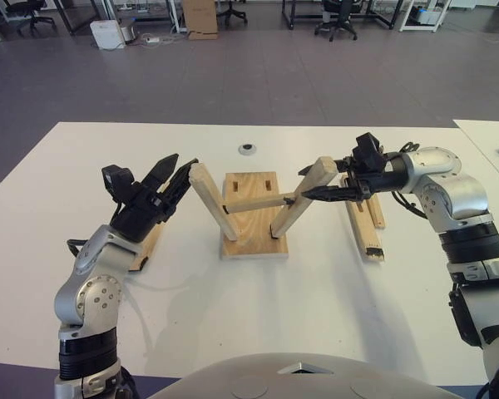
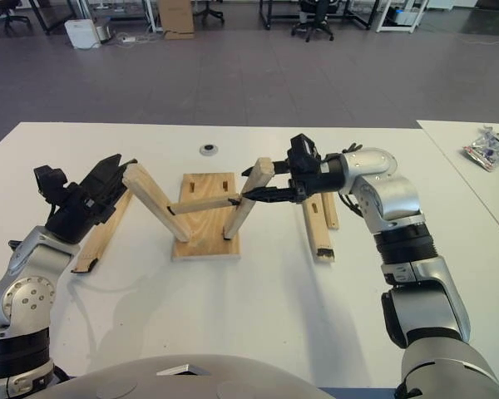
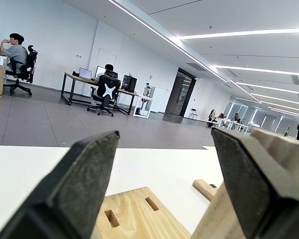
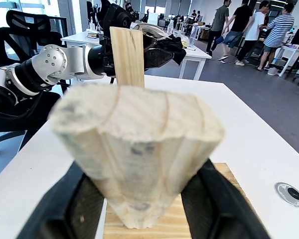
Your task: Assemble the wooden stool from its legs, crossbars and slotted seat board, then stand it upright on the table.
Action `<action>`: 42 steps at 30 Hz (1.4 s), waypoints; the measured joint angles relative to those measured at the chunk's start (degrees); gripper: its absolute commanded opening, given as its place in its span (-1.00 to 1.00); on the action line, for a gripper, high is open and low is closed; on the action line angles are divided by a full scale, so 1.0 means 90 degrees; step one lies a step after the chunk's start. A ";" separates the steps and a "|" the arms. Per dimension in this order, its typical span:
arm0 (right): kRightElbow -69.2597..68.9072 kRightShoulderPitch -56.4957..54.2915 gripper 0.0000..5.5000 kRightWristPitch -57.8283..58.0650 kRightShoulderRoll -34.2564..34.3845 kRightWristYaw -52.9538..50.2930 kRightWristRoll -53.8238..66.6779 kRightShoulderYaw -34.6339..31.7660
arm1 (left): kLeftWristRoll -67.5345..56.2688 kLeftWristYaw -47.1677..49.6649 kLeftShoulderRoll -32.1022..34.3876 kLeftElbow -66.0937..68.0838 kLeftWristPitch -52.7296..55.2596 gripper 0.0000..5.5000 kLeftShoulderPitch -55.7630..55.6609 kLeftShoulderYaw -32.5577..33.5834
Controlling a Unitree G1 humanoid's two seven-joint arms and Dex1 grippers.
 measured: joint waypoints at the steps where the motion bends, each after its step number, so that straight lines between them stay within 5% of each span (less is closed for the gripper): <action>1: -0.0105 0.0047 -0.25 -0.0088 -0.0022 -0.0064 -0.0014 0.0007 | 0.0003 0.0006 0.0000 0.0005 -0.0006 0.24 0.0000 0.0002; 4: -0.0320 0.0088 -0.25 0.0032 -0.0162 -0.0143 -0.0017 0.0074 | 0.0014 0.0005 -0.0009 0.0022 -0.0050 0.24 -0.0016 -0.0041; 13: 0.0329 0.0339 0.42 -0.0121 -0.0188 -0.0523 -0.1056 0.0210 | 0.0017 -0.0032 -0.0022 0.0129 -0.0117 0.24 -0.0237 -0.0264; 23: -0.0420 0.0546 0.42 0.1157 -0.0598 0.0162 -0.0519 -0.0058 | 0.0018 0.0025 -0.0105 0.0119 -0.0142 0.24 -0.0219 -0.0404; 31: -0.0484 0.0555 0.42 0.2277 0.0003 -0.0829 0.0196 -0.0689 | 0.0028 -0.0055 0.0080 -0.0336 0.0006 0.24 0.0070 -0.0658; 42: 0.0662 0.0416 0.42 0.1402 0.0151 -0.1584 -0.0296 -0.1172 | -0.0012 0.0022 0.0134 -0.0820 0.0267 0.24 0.0194 -0.0990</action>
